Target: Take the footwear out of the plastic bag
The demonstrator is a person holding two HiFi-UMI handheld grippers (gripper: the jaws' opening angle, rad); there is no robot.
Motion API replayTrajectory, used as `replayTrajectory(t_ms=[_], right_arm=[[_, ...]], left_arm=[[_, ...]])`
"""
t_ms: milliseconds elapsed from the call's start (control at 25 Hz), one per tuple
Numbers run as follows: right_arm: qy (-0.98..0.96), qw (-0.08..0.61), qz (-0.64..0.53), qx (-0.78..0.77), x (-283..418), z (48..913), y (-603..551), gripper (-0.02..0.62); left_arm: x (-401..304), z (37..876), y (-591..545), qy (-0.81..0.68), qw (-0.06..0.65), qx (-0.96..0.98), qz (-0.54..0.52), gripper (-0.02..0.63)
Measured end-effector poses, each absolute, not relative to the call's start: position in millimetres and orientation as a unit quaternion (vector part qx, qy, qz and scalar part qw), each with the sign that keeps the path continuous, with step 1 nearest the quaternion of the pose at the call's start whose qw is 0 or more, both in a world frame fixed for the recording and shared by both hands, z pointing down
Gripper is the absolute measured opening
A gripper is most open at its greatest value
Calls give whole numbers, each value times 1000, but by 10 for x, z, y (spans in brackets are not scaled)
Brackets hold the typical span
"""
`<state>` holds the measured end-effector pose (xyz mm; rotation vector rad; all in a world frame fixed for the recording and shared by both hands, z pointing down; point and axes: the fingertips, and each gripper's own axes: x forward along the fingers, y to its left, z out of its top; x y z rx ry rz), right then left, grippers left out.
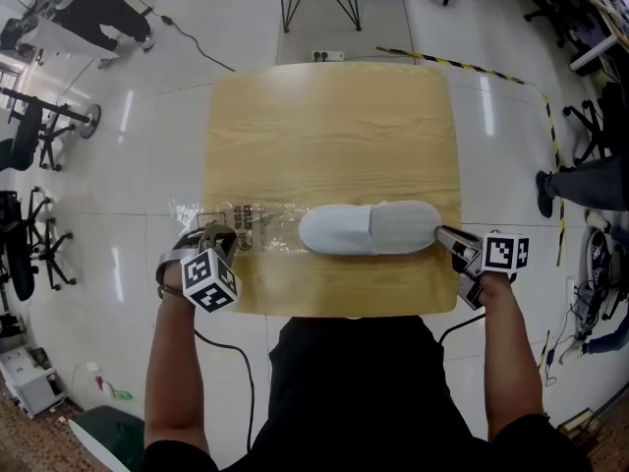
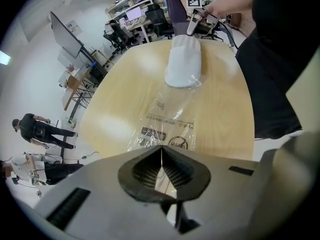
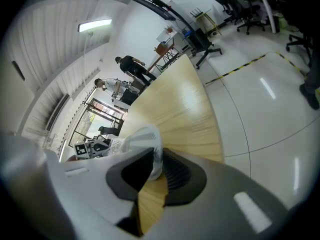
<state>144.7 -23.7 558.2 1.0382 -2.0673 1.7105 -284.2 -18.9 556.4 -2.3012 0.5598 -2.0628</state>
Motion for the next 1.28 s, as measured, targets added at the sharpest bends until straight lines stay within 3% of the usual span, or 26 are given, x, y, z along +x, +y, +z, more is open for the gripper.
replayTrajectory(t_ms=[760,1280], right_arm=[[-710,144,586,363,1557,5605,-257,60],[-717,146,587,345,1413,5566,-219,60]], left_arm=[[-3218,5374,-476,257,2,-709,-657,8],[-2539,5074,-1184,319,20,-732,-602,8]])
